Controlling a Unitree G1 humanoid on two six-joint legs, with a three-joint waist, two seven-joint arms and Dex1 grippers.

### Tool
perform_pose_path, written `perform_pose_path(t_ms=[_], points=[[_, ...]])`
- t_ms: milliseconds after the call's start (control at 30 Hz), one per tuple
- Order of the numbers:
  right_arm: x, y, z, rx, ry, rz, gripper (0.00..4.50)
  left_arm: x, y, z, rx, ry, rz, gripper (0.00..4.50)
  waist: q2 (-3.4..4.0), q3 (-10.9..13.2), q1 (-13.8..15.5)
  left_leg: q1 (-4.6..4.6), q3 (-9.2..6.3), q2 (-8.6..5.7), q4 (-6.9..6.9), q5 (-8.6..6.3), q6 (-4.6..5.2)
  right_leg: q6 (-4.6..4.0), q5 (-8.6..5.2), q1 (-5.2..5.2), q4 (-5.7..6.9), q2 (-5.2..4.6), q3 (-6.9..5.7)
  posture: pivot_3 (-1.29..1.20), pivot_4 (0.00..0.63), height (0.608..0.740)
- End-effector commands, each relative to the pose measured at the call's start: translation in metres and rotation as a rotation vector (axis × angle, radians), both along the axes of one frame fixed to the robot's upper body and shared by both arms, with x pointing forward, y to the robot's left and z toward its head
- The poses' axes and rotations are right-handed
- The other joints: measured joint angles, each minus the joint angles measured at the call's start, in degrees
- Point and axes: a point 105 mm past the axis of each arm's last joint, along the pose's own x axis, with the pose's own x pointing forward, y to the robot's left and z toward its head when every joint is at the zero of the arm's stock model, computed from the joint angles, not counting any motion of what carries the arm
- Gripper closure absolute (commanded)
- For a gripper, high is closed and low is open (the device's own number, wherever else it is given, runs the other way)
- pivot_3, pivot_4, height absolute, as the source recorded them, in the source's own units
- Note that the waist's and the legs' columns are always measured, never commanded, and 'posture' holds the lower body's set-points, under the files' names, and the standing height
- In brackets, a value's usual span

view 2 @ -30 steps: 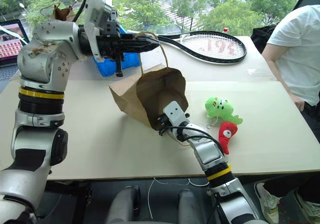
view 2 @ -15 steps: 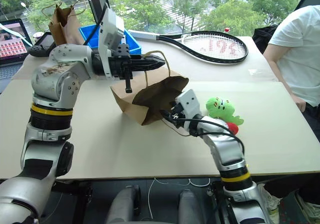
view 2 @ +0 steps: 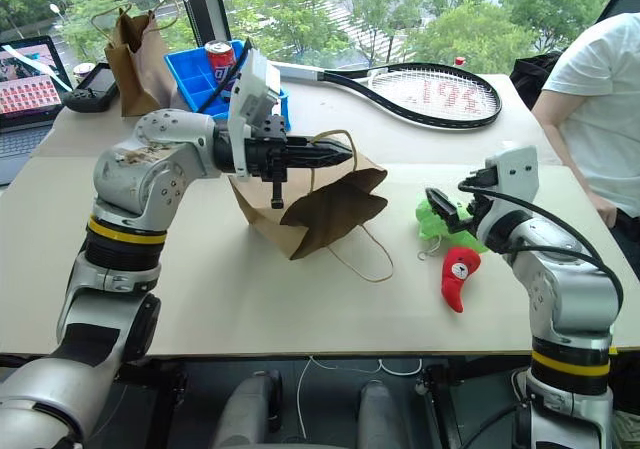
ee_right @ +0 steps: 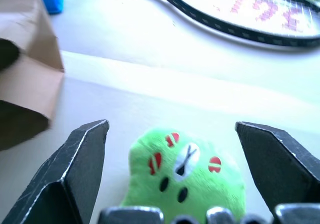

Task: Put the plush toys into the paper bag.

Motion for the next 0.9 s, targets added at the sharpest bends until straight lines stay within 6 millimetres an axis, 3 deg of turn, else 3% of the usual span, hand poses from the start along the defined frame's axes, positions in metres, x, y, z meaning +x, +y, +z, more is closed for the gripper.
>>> perform_pose_path(t_ms=[33,100,233,367,467,500,667,900], points=[[0.02,-0.015,-0.026,-0.042,0.049,-0.069,0.26,-0.005,-0.003,0.014,-0.015,-0.053,-0.02,4.5,0.09,0.0,-0.3,0.01,0.0,-0.01,-0.01,0.16,0.26,0.05,0.01,0.01,0.0,0.0,0.02,0.0,0.15,0.74],[0.022,-0.022,-0.047,-0.105,0.11,-0.073,0.66,-0.005,-0.001,0.016,-0.014,-0.059,-0.012,4.5,0.1,0.1,-0.4,0.01,0.0,-0.01,-0.01,0.17,0.28,0.09,0.04,0.04,-0.01,0.01,0.01,0.0,0.15,0.74],[0.025,-0.025,-0.034,-0.086,0.053,-0.064,1.99,-0.004,0.003,0.018,-0.017,-0.063,0.007,4.5,0.11,0.1,-0.3,0.01,0.0,-0.02,-0.01,0.17,0.28,0.17,0.03,0.08,-0.02,0.01,0.02,0.0,0.15,0.74],[0.024,-0.025,0.009,-0.106,-0.072,-0.016,3.42,-0.003,0.004,0.018,-0.019,-0.06,0.016,4.5,0.15,0.1,-0.2,-0.01,0.0,-0.03,0.0,0.17,0.26,0.16,0.03,0.07,-0.02,0.0,0.02,0.0,0.15,0.74],[0.014,-0.01,0.056,-0.124,-0.177,0.091,4.33,-0.002,0.001,0.018,-0.027,-0.052,0.018,4.5,0.31,0.2,-0.2,-0.01,0.0,-0.04,0.0,0.16,0.26,0.13,0.01,0.05,-0.02,0.01,0.04,0.0,0.15,0.74],[0.009,-0.002,0.065,-0.129,-0.191,0.136,4.49,-0.002,0.0,0.018,-0.027,-0.051,0.018,4.5,0.41,0.3,-0.2,-0.01,0.0,-0.04,0.0,0.16,0.26,0.13,0.01,0.05,-0.02,0.0,0.05,0.0,0.15,0.74],[-0.017,0.048,0.088,-0.094,-0.192,0.349,4.49,0.001,-0.004,0.016,-0.028,-0.043,0.02,4.5,0.52,0.3,-0.4,0.02,-0.03,-0.03,-0.08,0.16,0.26,0.17,0.0,0.03,-0.01,0.05,0.07,0.0,0.15,0.74],[-0.045,0.1,0.069,-0.111,-0.047,0.573,4.49,0.003,-0.006,0.018,-0.035,-0.04,0.025,4.5,0.52,0.3,0.2,-0.02,-0.03,-0.03,-0.05,0.16,0.25,0.04,-0.07,0.04,-0.04,0.05,0.07,0.0,0.15,0.74]])
